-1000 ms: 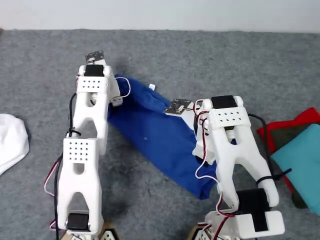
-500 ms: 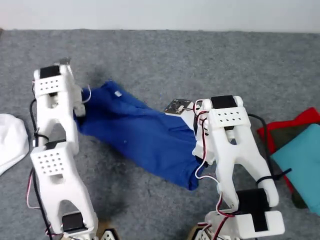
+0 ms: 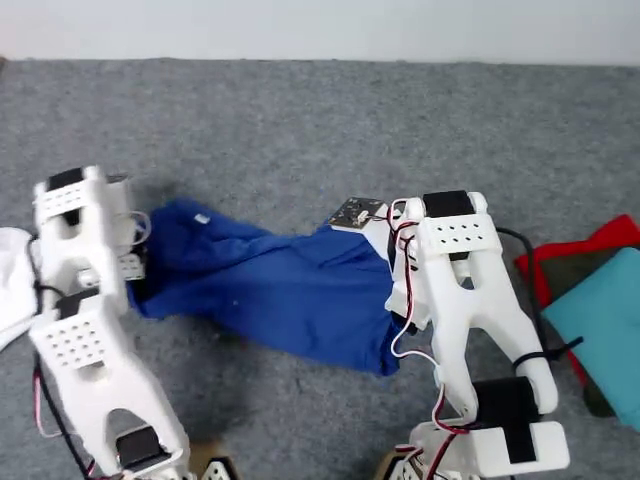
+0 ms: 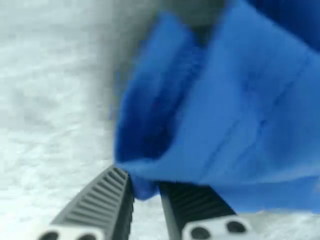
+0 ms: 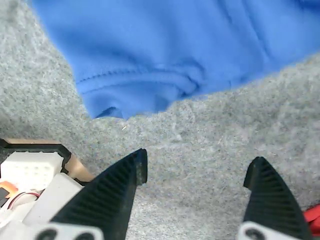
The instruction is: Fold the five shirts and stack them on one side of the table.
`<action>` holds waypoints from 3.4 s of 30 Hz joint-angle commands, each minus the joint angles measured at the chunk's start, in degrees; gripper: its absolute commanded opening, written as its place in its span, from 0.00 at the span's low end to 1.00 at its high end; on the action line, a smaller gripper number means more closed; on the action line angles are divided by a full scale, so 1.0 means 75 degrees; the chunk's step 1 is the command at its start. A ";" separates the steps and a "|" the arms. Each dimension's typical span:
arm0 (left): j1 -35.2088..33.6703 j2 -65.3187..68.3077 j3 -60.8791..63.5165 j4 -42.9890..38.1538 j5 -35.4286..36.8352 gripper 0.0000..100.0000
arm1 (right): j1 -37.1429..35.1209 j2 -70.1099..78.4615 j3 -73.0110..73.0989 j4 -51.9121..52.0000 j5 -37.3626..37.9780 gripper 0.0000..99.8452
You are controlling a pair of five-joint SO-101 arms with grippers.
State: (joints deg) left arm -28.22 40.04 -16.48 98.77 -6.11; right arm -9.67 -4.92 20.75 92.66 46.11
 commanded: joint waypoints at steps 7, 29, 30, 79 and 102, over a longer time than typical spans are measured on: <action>-0.0738 -0.0422 -0.0475 0.0234 -0.0610 0.02 | -0.0346 -0.0334 -0.0035 0.0182 0.0082 0.32; -0.0258 -0.0434 -0.0463 0.0258 0.0586 0.15 | -0.3124 0.1506 -0.2110 -0.0358 -0.1758 0.11; -0.0258 -0.0434 -0.0463 0.0258 0.0586 0.15 | -0.3194 0.1588 -0.2274 -0.0381 -0.1958 0.09; -0.0270 -0.0434 -0.0463 0.0258 0.0211 0.15 | -0.1577 0.2807 -0.0481 -0.1705 -0.1453 0.01; -0.0258 -0.2989 -0.0463 0.0258 -0.1993 0.16 | 0.0627 0.2784 -0.0516 -0.1389 -0.0527 0.08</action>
State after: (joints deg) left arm -30.33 23.43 -18.33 98.77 -20.00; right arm -4.92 16.79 18.20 80.26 41.89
